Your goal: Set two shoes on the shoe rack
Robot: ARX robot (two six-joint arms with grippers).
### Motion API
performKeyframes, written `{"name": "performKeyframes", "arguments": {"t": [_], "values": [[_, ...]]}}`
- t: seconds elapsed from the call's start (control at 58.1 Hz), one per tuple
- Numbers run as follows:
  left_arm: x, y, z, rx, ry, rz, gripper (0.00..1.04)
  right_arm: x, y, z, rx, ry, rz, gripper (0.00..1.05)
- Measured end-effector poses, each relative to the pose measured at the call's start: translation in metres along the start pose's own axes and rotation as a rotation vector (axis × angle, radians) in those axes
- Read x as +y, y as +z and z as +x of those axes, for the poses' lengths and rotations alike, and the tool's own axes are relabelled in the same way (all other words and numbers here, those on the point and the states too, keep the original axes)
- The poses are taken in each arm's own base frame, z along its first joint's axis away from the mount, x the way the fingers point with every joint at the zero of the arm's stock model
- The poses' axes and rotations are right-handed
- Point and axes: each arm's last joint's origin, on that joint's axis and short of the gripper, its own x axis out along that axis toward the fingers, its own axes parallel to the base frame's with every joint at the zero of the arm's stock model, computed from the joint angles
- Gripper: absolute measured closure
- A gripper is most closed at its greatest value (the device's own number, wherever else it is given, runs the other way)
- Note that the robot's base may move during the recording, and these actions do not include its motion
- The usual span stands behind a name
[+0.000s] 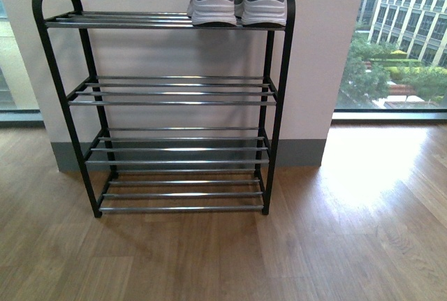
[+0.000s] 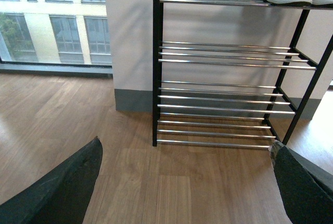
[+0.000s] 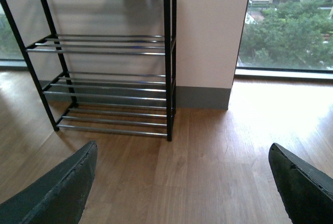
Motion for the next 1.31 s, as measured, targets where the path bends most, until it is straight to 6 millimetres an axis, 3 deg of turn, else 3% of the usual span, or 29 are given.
{"name": "performKeyframes", "arguments": {"t": [1.307], "values": [[0.0000,0.0000,0.0000,0.000,-0.001,0.000,0.09,-0.0001,-0.0001,0.0000,0.001,-0.002,0.000,0.09]]}}
